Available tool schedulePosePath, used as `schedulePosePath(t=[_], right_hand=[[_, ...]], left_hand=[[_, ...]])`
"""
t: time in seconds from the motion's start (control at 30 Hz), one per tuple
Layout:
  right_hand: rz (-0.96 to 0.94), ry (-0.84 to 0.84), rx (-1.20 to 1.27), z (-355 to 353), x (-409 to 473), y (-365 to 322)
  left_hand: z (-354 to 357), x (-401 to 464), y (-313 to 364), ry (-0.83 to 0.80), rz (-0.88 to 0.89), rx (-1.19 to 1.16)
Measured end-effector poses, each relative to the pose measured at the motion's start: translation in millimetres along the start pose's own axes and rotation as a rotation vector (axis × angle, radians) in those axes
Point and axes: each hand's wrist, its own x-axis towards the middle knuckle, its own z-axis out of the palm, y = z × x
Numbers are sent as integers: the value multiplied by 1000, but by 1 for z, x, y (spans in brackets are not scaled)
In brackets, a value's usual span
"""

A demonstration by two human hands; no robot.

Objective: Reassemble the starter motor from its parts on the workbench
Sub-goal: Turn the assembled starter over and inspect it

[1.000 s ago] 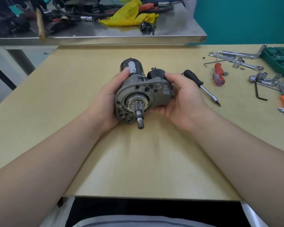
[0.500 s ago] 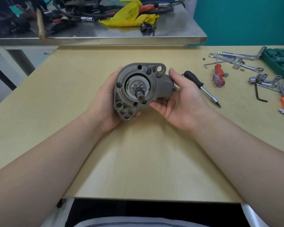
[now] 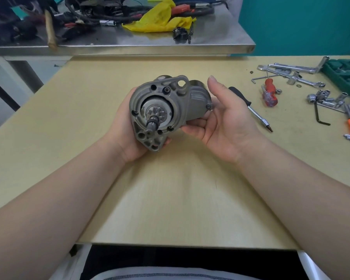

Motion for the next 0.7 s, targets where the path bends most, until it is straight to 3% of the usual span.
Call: schedulePosePath(t=[0.2, 0.33, 0.7], right_hand=[[-62, -108, 11, 3, -4, 0], [-78, -145, -24, 4, -4, 1], [10, -42, 48, -1, 0, 0]], left_hand=[[-6, -2, 2, 1, -51, -134], [-8, -3, 2, 54, -74, -100], [-2, 1, 1, 17, 3, -21]])
